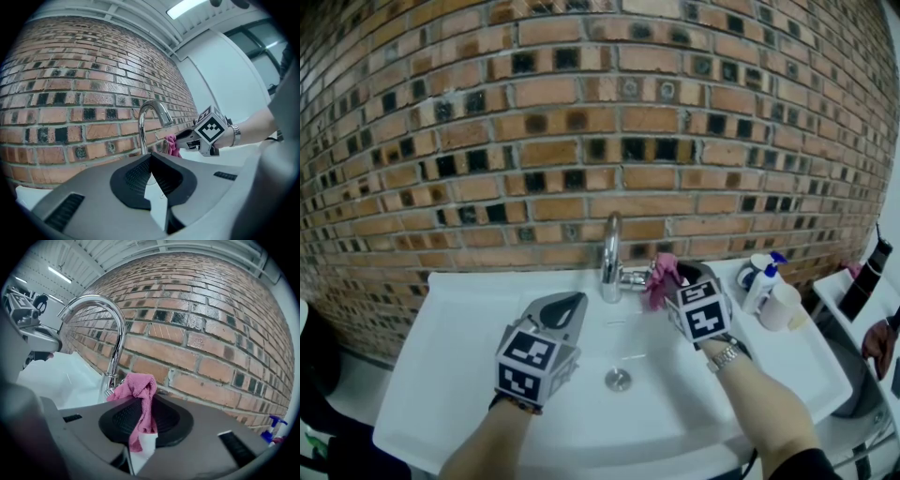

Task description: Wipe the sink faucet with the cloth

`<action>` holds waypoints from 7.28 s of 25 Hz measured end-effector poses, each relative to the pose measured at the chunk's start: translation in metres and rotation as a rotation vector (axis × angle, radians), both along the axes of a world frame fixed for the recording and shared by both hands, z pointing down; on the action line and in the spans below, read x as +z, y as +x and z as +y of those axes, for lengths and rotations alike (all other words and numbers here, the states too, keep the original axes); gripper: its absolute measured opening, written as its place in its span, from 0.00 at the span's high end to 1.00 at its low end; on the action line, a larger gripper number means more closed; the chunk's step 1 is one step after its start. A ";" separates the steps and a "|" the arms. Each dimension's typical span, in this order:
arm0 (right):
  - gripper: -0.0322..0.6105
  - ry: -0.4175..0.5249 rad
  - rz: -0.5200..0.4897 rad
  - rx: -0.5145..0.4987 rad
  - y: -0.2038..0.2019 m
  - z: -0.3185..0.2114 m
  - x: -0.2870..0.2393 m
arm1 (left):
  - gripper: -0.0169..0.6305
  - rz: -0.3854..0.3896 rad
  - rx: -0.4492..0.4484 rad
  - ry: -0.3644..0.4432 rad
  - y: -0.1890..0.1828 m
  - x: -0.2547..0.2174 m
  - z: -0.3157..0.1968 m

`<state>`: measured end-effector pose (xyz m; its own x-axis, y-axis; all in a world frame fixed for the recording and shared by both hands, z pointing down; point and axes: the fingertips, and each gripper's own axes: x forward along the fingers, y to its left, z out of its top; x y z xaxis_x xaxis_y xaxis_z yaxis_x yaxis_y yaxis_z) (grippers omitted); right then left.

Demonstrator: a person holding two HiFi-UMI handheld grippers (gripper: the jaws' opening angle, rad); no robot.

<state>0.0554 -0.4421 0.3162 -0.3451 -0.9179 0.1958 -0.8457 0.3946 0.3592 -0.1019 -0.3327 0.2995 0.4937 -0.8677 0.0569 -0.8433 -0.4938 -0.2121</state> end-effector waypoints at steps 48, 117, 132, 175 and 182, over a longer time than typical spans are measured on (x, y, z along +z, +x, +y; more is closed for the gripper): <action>0.83 0.183 0.032 -0.656 -0.060 0.217 -0.092 | 0.62 0.028 0.455 0.138 0.058 -0.061 0.121; 0.83 0.178 -0.268 -0.455 -0.065 0.156 -0.040 | 0.81 -0.076 0.079 0.204 0.014 -0.109 -0.016; 0.83 0.130 -0.294 -0.470 -0.060 0.152 -0.034 | 0.81 -0.079 0.085 0.194 0.016 -0.114 -0.060; 0.83 0.132 -0.277 -0.460 -0.053 0.145 -0.030 | 0.82 -0.099 0.126 0.011 0.016 -0.026 -0.142; 0.83 0.138 -0.272 -0.459 -0.053 0.144 -0.028 | 0.82 -0.101 0.129 -0.022 0.015 -0.012 -0.145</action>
<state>0.0023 -0.2985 0.2884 -0.7376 -0.6718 -0.0678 -0.6671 0.7096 0.2267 -0.0866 -0.4778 0.2879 0.5919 -0.7954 0.1302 -0.7476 -0.6022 -0.2803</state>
